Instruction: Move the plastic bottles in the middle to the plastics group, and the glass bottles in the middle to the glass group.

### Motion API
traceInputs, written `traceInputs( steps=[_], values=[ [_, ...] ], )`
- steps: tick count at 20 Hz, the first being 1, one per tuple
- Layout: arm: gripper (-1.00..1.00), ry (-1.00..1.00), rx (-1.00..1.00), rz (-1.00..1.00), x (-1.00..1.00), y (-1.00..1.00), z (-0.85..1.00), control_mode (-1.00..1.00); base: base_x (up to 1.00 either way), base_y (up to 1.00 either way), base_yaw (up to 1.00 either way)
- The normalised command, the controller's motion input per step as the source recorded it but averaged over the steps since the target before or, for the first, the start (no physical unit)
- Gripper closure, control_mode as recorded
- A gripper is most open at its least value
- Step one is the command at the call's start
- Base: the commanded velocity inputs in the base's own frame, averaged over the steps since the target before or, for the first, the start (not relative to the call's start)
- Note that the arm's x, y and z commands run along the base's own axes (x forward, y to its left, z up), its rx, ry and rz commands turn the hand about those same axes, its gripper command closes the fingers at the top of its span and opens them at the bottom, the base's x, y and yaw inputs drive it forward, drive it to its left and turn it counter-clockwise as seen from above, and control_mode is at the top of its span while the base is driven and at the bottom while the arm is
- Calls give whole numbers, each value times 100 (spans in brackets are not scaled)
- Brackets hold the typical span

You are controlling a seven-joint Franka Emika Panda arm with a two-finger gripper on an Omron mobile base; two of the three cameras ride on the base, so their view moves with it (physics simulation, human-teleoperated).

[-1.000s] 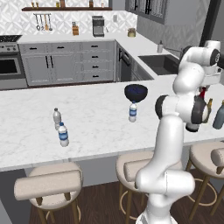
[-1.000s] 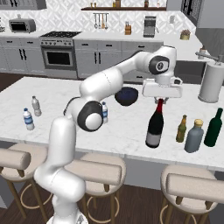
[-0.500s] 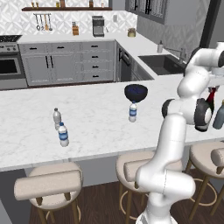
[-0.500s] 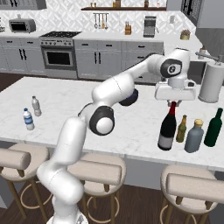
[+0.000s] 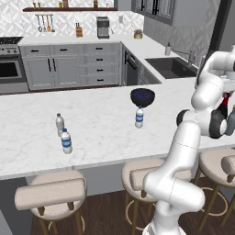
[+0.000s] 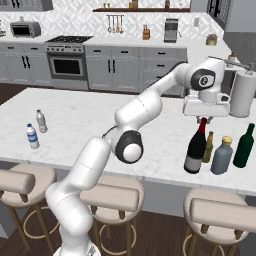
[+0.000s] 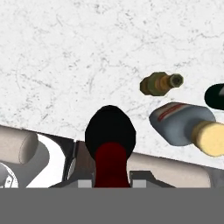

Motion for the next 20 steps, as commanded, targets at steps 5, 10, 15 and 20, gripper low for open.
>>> traceInputs(
  steps=[5, 10, 15, 20],
  values=[
    [100, 0, -1, 0, 0, 0, -12, -100, 0, 0, 0],
    [100, 0, -5, 0, -1, 0, -24, -100, 0, 0, 0],
    [100, -4, -3, 0, 0, 0, -10, -100, 0, 0, 0],
    [100, -9, 0, 0, 3, -4, 1, -100, 0, 0, 0]
  ],
)
